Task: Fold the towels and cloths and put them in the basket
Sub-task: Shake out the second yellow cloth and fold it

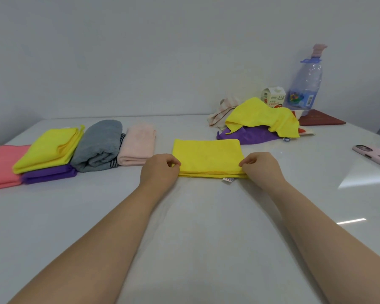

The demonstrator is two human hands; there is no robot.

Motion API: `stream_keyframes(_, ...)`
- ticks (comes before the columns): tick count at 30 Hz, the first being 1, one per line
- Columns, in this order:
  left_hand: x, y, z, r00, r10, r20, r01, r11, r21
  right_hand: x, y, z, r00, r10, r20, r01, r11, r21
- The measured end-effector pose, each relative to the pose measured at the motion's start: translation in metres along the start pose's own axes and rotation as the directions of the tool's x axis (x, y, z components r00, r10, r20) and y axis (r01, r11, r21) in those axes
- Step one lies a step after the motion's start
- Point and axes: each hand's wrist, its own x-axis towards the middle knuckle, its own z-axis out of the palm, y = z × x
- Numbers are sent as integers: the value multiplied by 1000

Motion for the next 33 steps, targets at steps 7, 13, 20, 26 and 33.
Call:
stream_keyframes(7, 0, -2, 5, 986, 166, 5, -163, 959, 231, -5, -5, 2, 1000, -5, 25, 13, 951, -309)
stream_keyframes(13, 0, -4, 9, 915, 255, 313, -360, 866, 347, -11, -13, 8, 967, -210, 142, 249, 894, -372)
stream_keyframes(20, -7, 23, -4, 911, 286, 298, -407, 745, 529, -14, -23, -1, 973, -198, 116, 229, 843, -487)
stream_keyframes(26, -9, 29, 2, 906, 397, 146, -421, 813, 402, -13, -27, -4, 942, -323, -92, 239, 838, -491)
stream_keyframes(33, 13, 15, 22, 871, 60, 488, -322, 819, 475, -5, -32, 38, 903, -299, 309, 412, 807, -423)
